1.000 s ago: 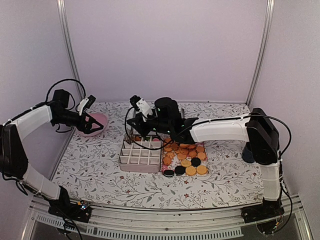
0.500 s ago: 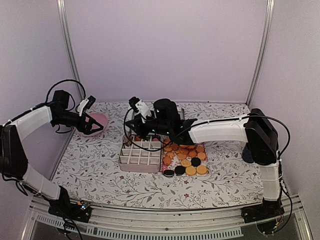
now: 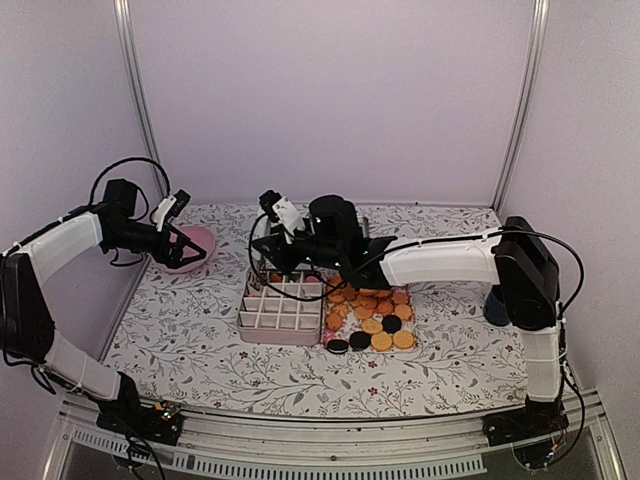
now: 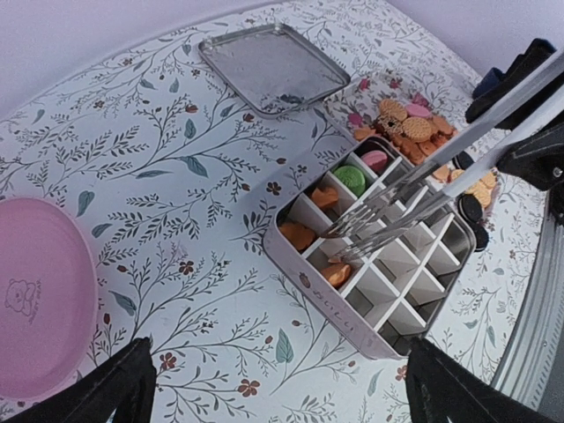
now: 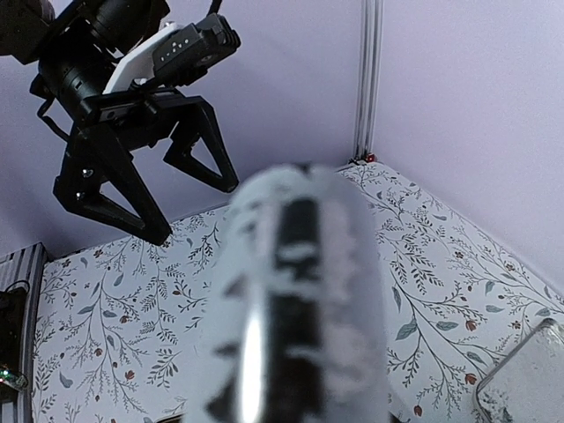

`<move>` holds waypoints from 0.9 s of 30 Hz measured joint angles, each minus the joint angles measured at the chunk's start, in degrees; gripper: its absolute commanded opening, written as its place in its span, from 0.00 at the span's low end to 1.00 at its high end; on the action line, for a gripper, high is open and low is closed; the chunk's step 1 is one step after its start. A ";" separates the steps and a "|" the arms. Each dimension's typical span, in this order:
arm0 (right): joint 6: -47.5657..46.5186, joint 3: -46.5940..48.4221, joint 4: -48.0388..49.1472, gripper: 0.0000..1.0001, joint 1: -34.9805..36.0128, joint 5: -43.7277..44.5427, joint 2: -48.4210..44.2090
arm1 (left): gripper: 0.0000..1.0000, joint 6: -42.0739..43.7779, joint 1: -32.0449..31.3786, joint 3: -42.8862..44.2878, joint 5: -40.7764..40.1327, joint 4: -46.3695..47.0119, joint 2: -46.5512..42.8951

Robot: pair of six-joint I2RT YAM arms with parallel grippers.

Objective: Pack the cookies
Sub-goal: Place the fake cookies in the empty pocket of the box, then pick up the fake cookies from the plate.

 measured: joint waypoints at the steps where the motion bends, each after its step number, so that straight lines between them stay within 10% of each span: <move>1: -0.09 -0.37 0.02 0.30 0.00 0.33 -0.59 | 0.99 0.00 0.00 0.00 0.00 0.00 -0.02; 27: 4.90 -48.26 -2.49 0.35 -0.68 15.23 -47.32 | 0.99 -0.66 0.48 -0.79 -8.63 2.16 -3.19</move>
